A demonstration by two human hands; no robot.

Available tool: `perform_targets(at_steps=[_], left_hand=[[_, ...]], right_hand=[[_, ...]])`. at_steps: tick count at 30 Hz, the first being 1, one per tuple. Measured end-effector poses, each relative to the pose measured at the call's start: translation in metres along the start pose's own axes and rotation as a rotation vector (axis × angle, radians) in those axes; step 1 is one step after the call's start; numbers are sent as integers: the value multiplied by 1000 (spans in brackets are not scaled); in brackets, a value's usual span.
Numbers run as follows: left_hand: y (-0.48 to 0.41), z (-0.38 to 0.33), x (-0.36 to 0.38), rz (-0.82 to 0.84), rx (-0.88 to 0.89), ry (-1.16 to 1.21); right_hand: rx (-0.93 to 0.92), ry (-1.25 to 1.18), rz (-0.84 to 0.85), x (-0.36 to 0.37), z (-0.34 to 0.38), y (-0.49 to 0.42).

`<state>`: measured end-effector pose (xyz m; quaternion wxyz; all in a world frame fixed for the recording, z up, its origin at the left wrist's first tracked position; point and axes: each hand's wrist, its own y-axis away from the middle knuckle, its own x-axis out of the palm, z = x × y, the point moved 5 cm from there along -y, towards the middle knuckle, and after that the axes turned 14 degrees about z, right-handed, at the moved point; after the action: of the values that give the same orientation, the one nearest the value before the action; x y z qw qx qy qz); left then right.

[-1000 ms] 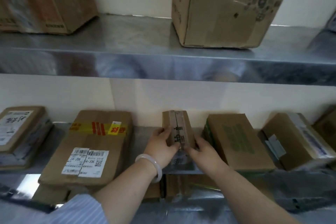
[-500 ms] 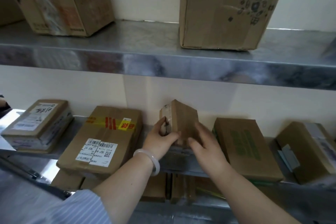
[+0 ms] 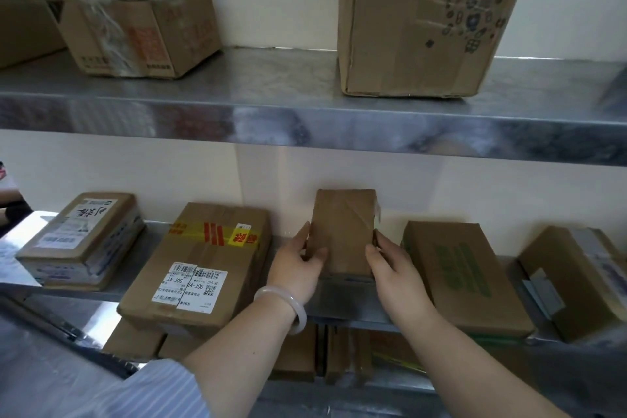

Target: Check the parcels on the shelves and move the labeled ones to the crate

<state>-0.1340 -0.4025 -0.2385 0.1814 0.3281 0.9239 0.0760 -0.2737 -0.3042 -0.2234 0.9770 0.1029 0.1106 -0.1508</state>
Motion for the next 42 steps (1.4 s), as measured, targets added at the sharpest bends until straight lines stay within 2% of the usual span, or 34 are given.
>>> perform_targets(at_steps=[6,10,14,17,25,33,42], left_hand=[[4,-6,14,76,-83,-70],[2,-2,12,82,-84,75],[1,-3,9,172,-9,231],[-3,-14,12,236,47,251],[3,-38,14,398,295,-20],[41,-38,48,834,464,-27],[192,-32,128,1444,332,93]], right_hand=[[-64,306,-43,10,-1,9],[-116,382,-78,5,6,10],[-75,229,-165,-10,3,12],[-74,88,-187,-9,5,19],[-143,44,-494,4,18,65],[-57,-30,-961,43,5,162],[140,34,-1487,118,15,349]])
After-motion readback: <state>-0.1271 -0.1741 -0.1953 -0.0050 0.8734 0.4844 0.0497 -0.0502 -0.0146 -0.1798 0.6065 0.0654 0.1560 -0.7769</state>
